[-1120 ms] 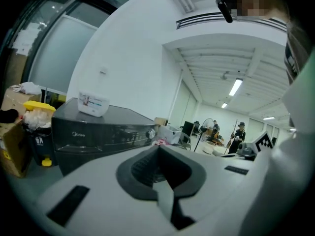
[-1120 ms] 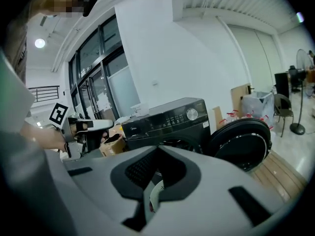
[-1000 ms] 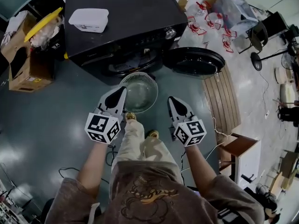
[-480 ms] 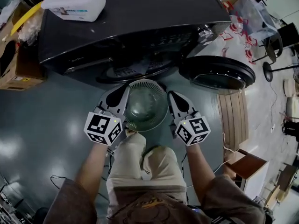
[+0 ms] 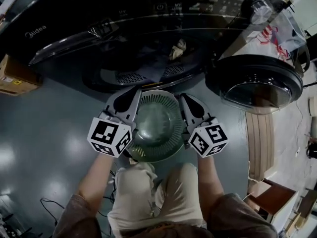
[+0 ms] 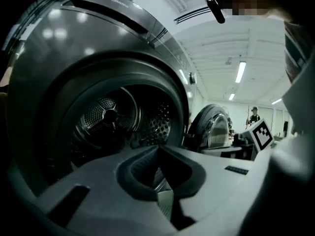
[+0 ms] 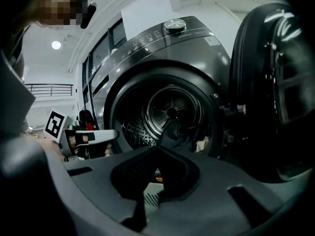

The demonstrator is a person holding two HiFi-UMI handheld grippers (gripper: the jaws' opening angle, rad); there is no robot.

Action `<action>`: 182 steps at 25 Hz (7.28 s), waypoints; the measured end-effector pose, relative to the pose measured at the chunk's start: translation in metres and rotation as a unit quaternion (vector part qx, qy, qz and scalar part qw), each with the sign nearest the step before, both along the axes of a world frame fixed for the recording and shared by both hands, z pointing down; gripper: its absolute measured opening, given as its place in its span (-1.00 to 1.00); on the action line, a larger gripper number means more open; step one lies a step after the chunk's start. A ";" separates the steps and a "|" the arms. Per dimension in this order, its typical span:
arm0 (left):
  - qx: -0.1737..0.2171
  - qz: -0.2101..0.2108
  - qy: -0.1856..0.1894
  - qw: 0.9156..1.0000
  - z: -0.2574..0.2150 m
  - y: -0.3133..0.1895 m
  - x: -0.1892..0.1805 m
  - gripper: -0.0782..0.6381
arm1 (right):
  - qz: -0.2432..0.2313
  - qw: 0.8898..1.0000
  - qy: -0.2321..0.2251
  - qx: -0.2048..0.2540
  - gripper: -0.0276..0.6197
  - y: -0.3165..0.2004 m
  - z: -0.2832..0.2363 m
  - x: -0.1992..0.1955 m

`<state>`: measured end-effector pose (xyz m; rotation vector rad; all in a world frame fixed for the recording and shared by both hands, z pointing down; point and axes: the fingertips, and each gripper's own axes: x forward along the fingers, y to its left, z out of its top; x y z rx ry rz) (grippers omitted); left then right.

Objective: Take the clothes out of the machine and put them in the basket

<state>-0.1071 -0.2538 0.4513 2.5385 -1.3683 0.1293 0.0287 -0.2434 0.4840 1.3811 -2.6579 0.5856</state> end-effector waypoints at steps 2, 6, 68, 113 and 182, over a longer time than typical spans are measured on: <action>0.007 -0.004 -0.006 1.000 0.017 -0.002 0.001 -0.77 | -0.005 1.000 0.004 0.014 -0.92 -0.002 0.018 0.002; 0.022 -0.011 -0.010 1.000 0.039 0.000 0.002 -0.77 | 0.012 0.999 0.026 0.035 -0.92 -0.001 0.043 0.021; 0.035 -0.031 -0.290 0.956 0.140 -0.224 0.036 0.54 | -0.025 0.995 -0.006 0.099 -0.92 0.049 0.037 0.005; 0.025 0.060 -0.233 0.970 0.057 0.029 0.047 -0.07 | 0.007 0.996 -0.001 0.087 -0.92 0.027 0.067 0.028; 0.007 0.095 -0.228 0.969 0.092 0.005 0.056 0.19 | 0.021 0.995 0.021 0.095 -0.92 0.027 0.069 0.035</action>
